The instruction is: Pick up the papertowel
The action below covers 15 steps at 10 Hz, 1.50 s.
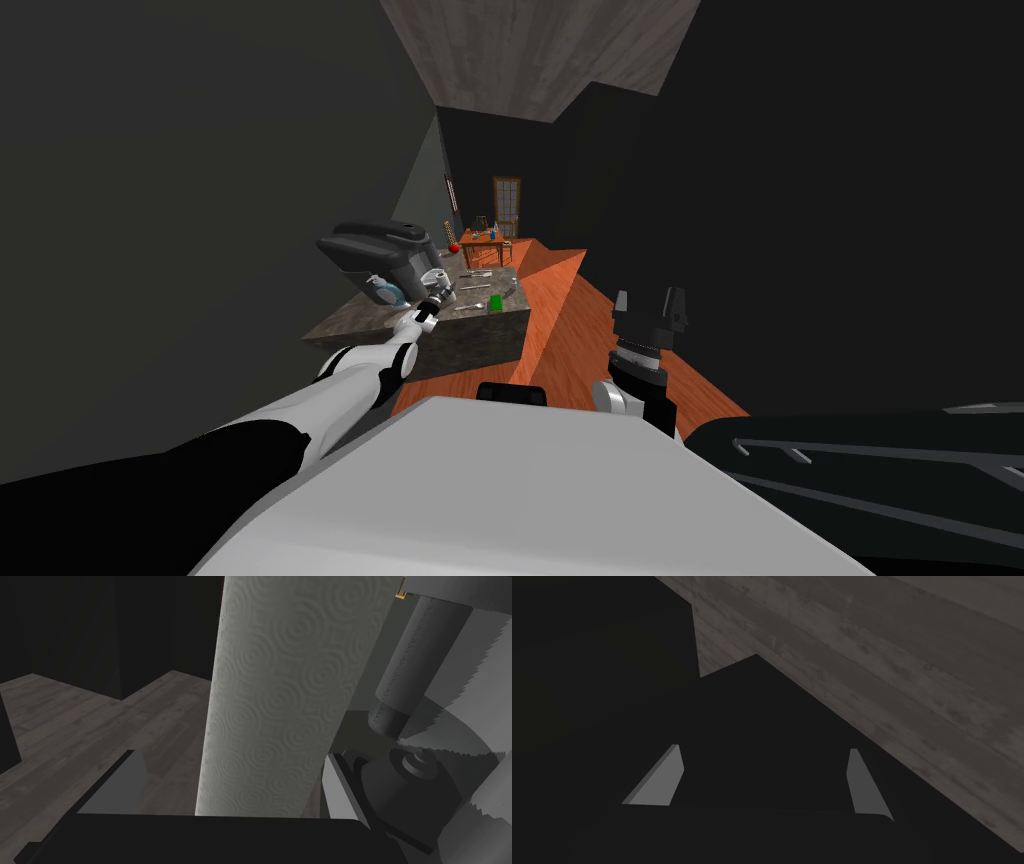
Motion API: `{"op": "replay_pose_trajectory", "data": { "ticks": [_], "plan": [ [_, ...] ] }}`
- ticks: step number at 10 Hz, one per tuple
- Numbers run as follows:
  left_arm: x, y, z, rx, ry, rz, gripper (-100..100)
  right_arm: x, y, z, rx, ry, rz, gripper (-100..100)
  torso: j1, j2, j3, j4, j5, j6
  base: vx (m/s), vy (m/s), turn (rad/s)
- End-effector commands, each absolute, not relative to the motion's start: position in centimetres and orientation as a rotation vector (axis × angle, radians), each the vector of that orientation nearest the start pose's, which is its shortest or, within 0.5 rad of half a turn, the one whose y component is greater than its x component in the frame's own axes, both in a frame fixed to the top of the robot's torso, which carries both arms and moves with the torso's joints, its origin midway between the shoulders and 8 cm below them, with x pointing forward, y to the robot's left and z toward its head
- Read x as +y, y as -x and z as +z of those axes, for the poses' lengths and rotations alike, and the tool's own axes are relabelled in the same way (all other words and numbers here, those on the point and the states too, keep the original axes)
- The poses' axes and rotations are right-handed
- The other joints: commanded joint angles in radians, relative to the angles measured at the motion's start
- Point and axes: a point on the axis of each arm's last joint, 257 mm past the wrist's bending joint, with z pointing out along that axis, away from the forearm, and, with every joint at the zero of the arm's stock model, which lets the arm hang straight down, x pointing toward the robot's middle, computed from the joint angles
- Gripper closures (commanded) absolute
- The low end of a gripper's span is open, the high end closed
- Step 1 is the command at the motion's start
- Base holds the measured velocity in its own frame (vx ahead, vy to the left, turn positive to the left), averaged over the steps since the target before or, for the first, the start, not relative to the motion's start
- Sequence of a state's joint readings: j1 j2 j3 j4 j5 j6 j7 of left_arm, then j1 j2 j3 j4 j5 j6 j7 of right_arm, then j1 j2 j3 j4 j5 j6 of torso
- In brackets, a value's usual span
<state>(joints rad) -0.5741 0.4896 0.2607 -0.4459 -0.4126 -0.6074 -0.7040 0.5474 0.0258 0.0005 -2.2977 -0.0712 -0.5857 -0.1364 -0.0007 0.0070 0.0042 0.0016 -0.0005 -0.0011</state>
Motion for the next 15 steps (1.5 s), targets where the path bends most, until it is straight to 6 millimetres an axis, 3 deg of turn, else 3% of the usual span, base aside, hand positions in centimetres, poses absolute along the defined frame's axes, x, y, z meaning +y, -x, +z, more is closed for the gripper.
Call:
{"op": "replay_pose_trajectory", "data": {
  "ticks": [1, 2, 3, 4, 8, 9, 10, 11, 12, 13, 14, 15],
  "plan": [
    [45.3, -63.0, -21.9, 1.511, 0.193, -0.121, -100, -29.3, -32.0, 3.3, 0.461, -0.714, 1.466, 0, 0.0, 0.0, 0.0, 0.0, 0.0, 0.0, -0.049, -0.014, 0.0],
    [45.7, -62.3, -23.8, 1.547, 0.215, -0.118, -100, -29.3, -32.0, 3.3, 0.461, -0.714, 1.465, 0, 0.0, -0.002, -0.001, -0.001, 0.0, 0.0, 0.0, 0.0, 0.0],
    [45.7, -62.8, -22.8, 1.53, 0.204, -0.118, -100, -29.3, -32.0, 3.3, 0.461, -0.714, 1.465, 0, 0.001, -0.005, -0.003, -0.001, 0.0, 0.0, 0.0, 0.0, 0.0],
    [45.7, -62.7, -22.9, 1.532, 0.205, -0.119, 100, -29.3, -32.0, 3.3, 0.461, -0.714, 1.465, 0, 0.001, -0.006, -0.003, -0.001, 0.0, 0.0, 0.0, 0.0, 0.0],
    [45.7, -62.7, -22.9, 1.533, 0.203, -0.117, 100, -29.3, -32.0, 3.3, 0.461, -0.714, 1.465, 0, 0.002, -0.006, -0.004, -0.001, 0.001, 0.0, 0.0, 0.0, 0.0],
    [45.7, -62.7, -22.9, 1.532, 0.204, -0.118, 0, -29.3, -32.0, 3.3, 0.461, -0.714, 1.465, 0, 0.002, -0.006, -0.004, -0.001, 0.001, 0.0, 0.0, 0.0, 0.0],
    [45.7, -62.3, -23.8, 1.547, 0.215, -0.118, 100, -29.3, -32.0, 3.3, 0.461, -0.714, 1.465, 0, 0.002, -0.006, -0.004, -0.001, 0.001, 0.0, 0.012, 0.005, -0.002],
    [45.5, -61.5, -25.5, 1.581, 0.215, -0.114, 100, -29.3, -32.0, 3.3, 0.461, -0.714, 1.465, 0, 0.002, -0.007, -0.004, -0.002, 0.001, 0.0, 0.081, 0.028, 0.093],
    [45.5, -61.3, -24.5, 1.553, 0.191, -0.11, 100, -29.3, -32.0, 3.3, 0.461, -0.714, 1.465, 0, 0.005, -0.009, -0.007, -0.005, 0.004, -0.003, 0.089, 0.01, 0.058],
    [45.1, -60.5, -26.2, 1.589, 0.196, -0.111, 100, -29.3, -32.0, 3.3, 0.461, -0.714, 1.465, 0, 0.006, -0.011, -0.008, -0.006, 0.004, -0.004, 0.12, 0.005, 0.088],
    [45.1, -60.0, -25.2, 1.561, 0.169, -0.107, 100, -29.3, -32.0, 3.3, 0.461, -0.714, 1.465, 0, 0.008, -0.013, -0.01, -0.009, 0.005, -0.006, 0.1, 0.01, 0.079],
    [44.6, -59.1, -26.6, 1.59, 0.17, -0.11, 100, -29.3, -32.0, 3.3, 0.461, -0.714, 1.465, 0, 0.01, -0.014, -0.011, -0.009, 0.006, -0.006, 0.105, 0.036, 0.1]
  ]
}}
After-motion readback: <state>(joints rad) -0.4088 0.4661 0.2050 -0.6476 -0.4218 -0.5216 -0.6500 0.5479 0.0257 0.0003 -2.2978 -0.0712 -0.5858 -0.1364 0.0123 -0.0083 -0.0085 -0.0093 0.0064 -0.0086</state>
